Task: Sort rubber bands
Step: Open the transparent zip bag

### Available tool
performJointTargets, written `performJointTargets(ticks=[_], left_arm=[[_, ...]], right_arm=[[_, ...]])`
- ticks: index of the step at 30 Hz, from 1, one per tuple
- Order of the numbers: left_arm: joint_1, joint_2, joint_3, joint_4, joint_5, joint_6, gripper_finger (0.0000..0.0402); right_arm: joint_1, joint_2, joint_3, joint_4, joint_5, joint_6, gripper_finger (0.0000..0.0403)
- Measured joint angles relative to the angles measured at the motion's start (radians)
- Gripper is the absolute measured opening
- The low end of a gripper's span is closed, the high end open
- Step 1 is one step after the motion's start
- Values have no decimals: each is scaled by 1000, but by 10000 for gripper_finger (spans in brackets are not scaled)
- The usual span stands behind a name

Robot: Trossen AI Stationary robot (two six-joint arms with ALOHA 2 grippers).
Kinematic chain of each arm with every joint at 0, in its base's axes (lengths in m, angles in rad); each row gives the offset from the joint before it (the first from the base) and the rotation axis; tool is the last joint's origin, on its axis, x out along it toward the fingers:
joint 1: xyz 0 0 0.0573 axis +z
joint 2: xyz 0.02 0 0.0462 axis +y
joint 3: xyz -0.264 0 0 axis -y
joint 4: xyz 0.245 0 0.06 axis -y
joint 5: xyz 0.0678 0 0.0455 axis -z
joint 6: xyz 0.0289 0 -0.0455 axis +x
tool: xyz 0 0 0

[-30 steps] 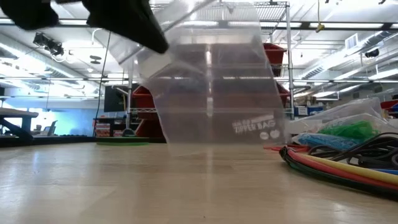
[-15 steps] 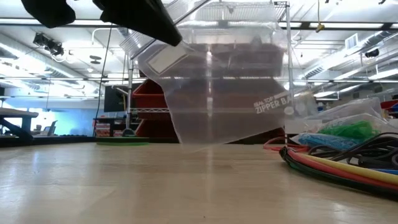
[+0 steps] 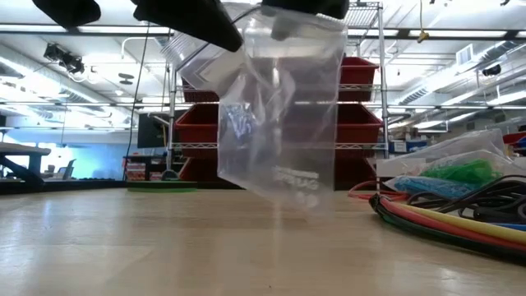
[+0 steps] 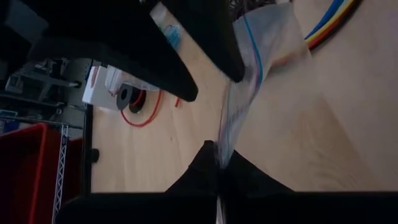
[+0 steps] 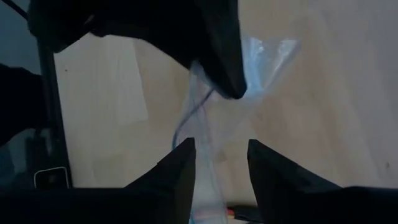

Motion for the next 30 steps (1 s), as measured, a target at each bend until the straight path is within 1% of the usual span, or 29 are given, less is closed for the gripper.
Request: performJointTargets(ticks=[6, 12, 23, 30], left_arm=[[-3, 0, 0, 6, 0, 0, 4], [-3, 0, 2, -10, -19, -1, 4], [1, 0, 2, -10, -22, -6, 4], [1, 0, 2, -11, -70, -10, 4]], right_arm=[[-2, 0, 0, 10, 11, -6, 132], [-2, 0, 0, 69, -2, -35, 131], [-10, 0, 0, 68, -10, -41, 127], [-10, 0, 0, 66, -26, -34, 118]])
